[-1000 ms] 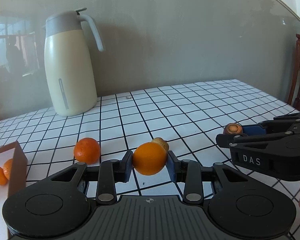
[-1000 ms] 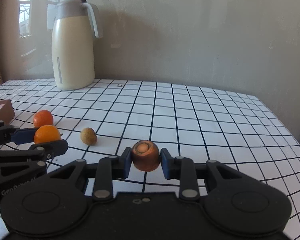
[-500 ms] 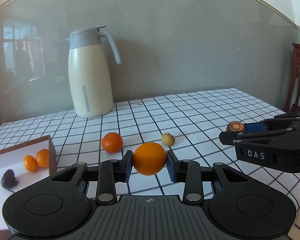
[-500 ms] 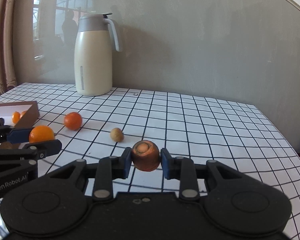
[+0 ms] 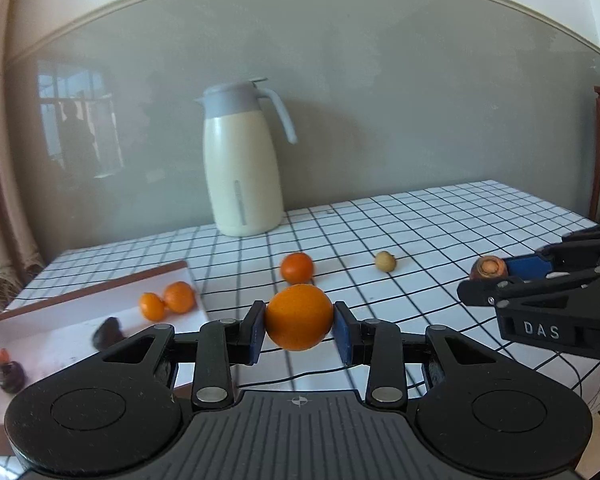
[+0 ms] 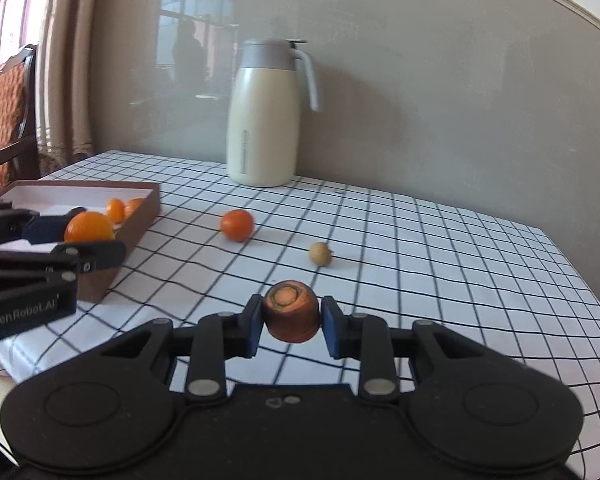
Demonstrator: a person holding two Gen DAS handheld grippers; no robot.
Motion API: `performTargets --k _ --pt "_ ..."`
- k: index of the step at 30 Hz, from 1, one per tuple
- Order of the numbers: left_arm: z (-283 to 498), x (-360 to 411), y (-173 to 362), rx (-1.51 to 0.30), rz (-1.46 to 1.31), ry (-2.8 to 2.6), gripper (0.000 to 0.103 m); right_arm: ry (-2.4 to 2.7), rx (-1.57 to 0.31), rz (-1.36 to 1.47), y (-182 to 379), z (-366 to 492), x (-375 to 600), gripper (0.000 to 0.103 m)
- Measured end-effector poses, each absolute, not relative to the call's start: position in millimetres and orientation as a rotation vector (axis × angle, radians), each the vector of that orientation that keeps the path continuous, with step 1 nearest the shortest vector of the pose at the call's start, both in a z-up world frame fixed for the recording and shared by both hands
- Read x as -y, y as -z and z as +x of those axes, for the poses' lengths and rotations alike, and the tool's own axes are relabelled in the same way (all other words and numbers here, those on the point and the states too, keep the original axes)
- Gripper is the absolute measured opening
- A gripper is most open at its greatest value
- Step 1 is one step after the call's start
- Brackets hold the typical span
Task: Organize fruits
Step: 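Carry the orange and carrot end over the brown box with both tools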
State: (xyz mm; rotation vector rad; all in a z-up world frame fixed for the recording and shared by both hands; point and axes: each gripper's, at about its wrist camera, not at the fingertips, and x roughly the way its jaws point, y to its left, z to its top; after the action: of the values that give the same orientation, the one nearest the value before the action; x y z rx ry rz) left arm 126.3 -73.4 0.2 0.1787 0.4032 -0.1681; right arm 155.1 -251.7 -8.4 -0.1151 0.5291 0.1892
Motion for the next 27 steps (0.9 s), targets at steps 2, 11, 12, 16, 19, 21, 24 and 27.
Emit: performTargets --k 2,11,12,16,19,21,24,27 --pt "118 61 -2 -0.395 0.170 0.149 0.036 -0.217 -0.517 -0.125 7 148 244 0.022" --pt "92 21 -7 -0.354 0.143 0.062 0.036 -0.368 -0.466 -0.158 -2 136 200 0.022" --pt "90 17 -7 -0.351 0.140 0.053 0.036 -0.384 -0.460 -0.160 -3 136 195 0.022" --pt "84 0 -9 -0.337 0.133 0.014 0.036 -0.444 -0.423 -0.164 -10 133 173 0.022" --pt "81 -14 -12 -0.330 0.126 -0.022 0.036 -0.475 -0.387 -0.161 -14 132 158 0.022" --pt "79 -25 -12 -0.327 0.117 -0.049 0.036 -0.491 -0.366 -0.161 -17 132 151 0.022" --pt "77 -43 -14 -0.322 0.103 -0.089 0.036 -0.513 -0.357 -0.168 -20 134 138 0.022" --pt "75 -60 -15 -0.319 0.092 -0.125 0.036 -0.541 -0.356 -0.174 -21 136 125 0.022"
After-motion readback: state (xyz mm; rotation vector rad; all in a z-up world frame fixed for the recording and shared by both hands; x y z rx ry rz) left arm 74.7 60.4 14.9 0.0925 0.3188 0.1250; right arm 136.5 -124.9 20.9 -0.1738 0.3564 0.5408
